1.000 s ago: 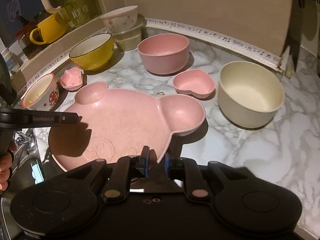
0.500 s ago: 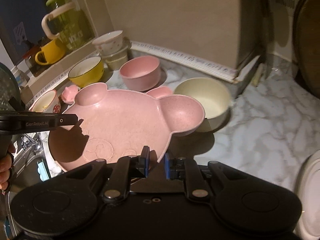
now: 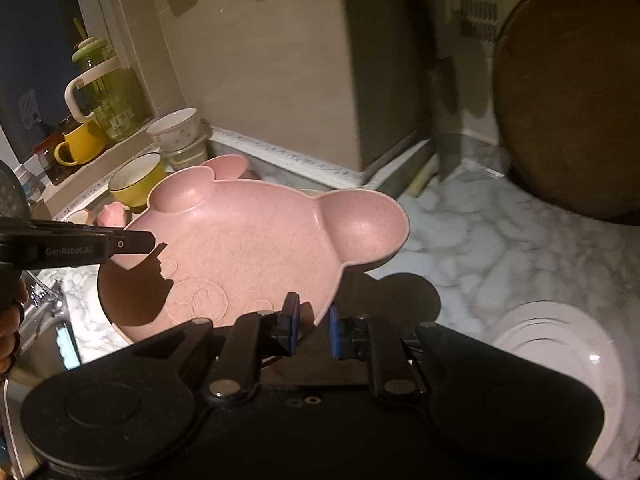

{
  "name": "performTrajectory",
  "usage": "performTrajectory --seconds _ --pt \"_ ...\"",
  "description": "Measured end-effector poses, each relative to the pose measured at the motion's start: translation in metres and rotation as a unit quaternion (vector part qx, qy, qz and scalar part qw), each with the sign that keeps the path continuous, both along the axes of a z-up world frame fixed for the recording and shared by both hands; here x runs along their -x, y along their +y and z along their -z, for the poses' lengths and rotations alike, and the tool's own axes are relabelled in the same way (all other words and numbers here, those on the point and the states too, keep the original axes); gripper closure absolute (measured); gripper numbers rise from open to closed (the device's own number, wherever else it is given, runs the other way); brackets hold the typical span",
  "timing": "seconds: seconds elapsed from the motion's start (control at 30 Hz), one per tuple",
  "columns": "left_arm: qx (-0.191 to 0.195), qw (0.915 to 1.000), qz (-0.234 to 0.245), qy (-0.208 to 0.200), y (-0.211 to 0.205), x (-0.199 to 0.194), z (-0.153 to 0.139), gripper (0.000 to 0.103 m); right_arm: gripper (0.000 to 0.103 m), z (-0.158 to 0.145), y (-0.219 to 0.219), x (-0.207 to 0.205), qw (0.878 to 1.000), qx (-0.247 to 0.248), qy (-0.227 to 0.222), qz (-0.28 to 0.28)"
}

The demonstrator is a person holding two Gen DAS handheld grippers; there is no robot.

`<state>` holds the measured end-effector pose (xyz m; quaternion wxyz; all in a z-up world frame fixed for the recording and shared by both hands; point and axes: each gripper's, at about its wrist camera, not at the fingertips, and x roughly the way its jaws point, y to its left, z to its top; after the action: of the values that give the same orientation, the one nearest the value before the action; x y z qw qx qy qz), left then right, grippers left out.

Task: Organize plates and bowls
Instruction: 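Lift the pink bear plate and carry it toward the stove by the cutting board, then lower the pink bear plate onto the counter beside the stove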

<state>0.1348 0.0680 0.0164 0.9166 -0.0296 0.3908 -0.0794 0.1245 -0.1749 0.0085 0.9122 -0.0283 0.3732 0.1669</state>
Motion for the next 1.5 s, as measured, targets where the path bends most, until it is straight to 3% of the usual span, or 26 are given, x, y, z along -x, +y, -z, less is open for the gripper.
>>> performTrajectory --seconds 0.47,0.83,1.1,1.5 --pt "0.000 0.9962 0.086 -0.015 -0.125 -0.003 0.001 0.083 0.090 -0.013 -0.117 0.020 0.997 0.007 -0.020 0.070" --pt "-0.012 0.9915 0.129 -0.006 -0.206 -0.013 0.021 0.083 0.090 0.007 -0.191 0.023 0.992 -0.003 -0.012 0.127" --pt "-0.037 0.9901 0.136 0.004 -0.246 -0.021 0.049 0.083 0.090 0.032 -0.230 0.012 0.990 -0.009 0.005 0.138" --pt "-0.039 0.9904 0.129 0.028 -0.271 -0.034 0.075 0.083 0.090 0.055 -0.253 -0.005 0.990 0.000 0.016 0.138"
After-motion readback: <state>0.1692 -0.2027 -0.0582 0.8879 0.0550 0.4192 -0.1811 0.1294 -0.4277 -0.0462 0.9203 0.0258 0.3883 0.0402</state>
